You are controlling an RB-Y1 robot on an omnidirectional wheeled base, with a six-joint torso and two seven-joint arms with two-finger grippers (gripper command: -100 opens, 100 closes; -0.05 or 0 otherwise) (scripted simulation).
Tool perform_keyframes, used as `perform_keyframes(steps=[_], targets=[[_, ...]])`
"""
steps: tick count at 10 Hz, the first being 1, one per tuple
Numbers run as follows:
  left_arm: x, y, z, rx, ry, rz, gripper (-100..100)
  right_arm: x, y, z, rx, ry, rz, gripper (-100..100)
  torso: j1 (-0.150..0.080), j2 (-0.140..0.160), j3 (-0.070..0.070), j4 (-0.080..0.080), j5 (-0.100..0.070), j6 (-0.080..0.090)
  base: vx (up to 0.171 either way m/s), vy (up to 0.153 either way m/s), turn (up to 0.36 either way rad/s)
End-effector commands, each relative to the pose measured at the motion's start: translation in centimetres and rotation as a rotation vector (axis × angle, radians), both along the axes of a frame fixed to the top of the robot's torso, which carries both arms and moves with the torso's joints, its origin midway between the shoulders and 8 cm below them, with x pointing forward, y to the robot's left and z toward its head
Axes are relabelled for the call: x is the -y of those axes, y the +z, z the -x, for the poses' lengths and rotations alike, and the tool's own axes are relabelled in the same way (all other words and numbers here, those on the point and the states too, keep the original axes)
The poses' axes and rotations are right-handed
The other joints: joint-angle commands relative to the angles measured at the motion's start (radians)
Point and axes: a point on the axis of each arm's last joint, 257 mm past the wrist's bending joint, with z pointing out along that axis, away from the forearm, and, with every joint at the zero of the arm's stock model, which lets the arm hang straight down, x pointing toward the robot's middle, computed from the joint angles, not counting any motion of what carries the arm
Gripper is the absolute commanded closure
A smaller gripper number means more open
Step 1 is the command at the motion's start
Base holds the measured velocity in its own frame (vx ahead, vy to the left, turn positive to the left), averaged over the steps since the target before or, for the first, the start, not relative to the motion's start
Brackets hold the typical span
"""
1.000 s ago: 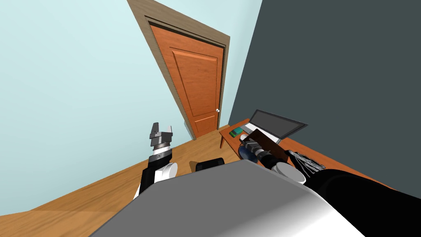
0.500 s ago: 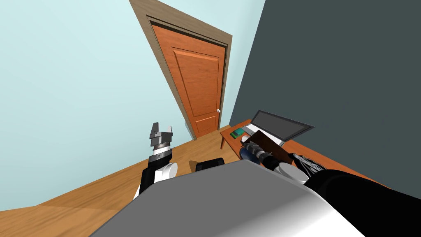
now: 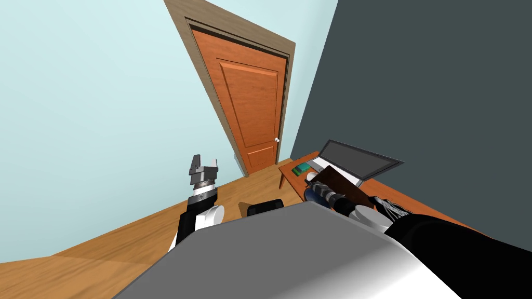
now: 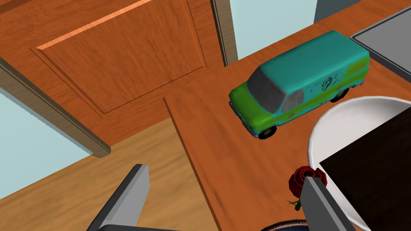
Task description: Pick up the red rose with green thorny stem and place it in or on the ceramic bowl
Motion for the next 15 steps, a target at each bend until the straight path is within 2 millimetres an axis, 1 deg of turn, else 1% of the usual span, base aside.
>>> perform_keyframes(steps=[1, 2, 5, 6, 9, 10, 13, 14, 15], targets=[[0.0, 0.0, 0.0, 0.000, 0.000, 0.000, 0, 0.1, -0.3, 0.2, -0.007, -0.021, -0.034, -100, 0.000, 0.000, 0.000, 0.000, 0.000, 0.000, 0.006, 0.001, -0.006], [0.0, 0.0, 0.0, 0.000, 0.000, 0.000, 0, 0.4, -1.2, 1.1, -0.048, -0.026, -0.055, -100, 0.000, 0.001, 0.001, 0.000, 0.000, 0.000, 0.033, -0.001, 0.072], [0.0, 0.0, 0.0, 0.000, 0.000, 0.000, 0, 0.4, -1.6, 1.4, -0.060, -0.068, -0.121, -100, 0.000, 0.000, 0.000, 0.000, 0.000, 0.000, 0.019, -0.005, 0.017], [0.0, 0.0, 0.0, 0.000, 0.000, 0.000, 0, 0.8, -2.4, 2.3, -0.098, -0.076, -0.139, -100, 0.000, 0.001, 0.001, 0.000, 0.000, 0.000, 0.023, -0.010, 0.096], [0.0, 0.0, 0.0, 0.000, 0.000, 0.000, 0, 0.7, -2.8, 2.6, -0.110, -0.120, -0.205, -100, 0.000, 0.000, 0.000, 0.000, 0.000, 0.000, 0.022, -0.006, 0.009], [0.0, 0.0, 0.0, 0.000, 0.000, 0.000, 0, 1.1, -3.5, 3.5, -0.146, -0.130, -0.221, -100, 0.000, 0.001, 0.001, 0.000, 0.000, 0.000, 0.024, -0.007, 0.085], [0.0, 0.0, 0.0, 0.000, 0.000, 0.000, 0, 1.0, -3.9, 3.8, -0.157, -0.176, -0.287, -100, 0.000, 0.000, 0.000, 0.000, 0.000, 0.000, 0.018, -0.007, 0.017], [0.0, 0.0, 0.0, 0.000, 0.000, 0.000, 0, 1.4, -4.5, 4.7, -0.191, -0.190, -0.303, -100, 0.000, 0.001, 0.001, 0.000, 0.000, 0.000, 0.026, -0.012, 0.078], [0.0, 0.0, 0.0, 0.000, 0.000, 0.000, 0, 1.4, -4.6, 4.8, -0.195, -0.206, -0.326, -100, -0.001, 0.000, 0.000, 0.000, 0.000, 0.000, 0.033, -0.018, 0.057]])
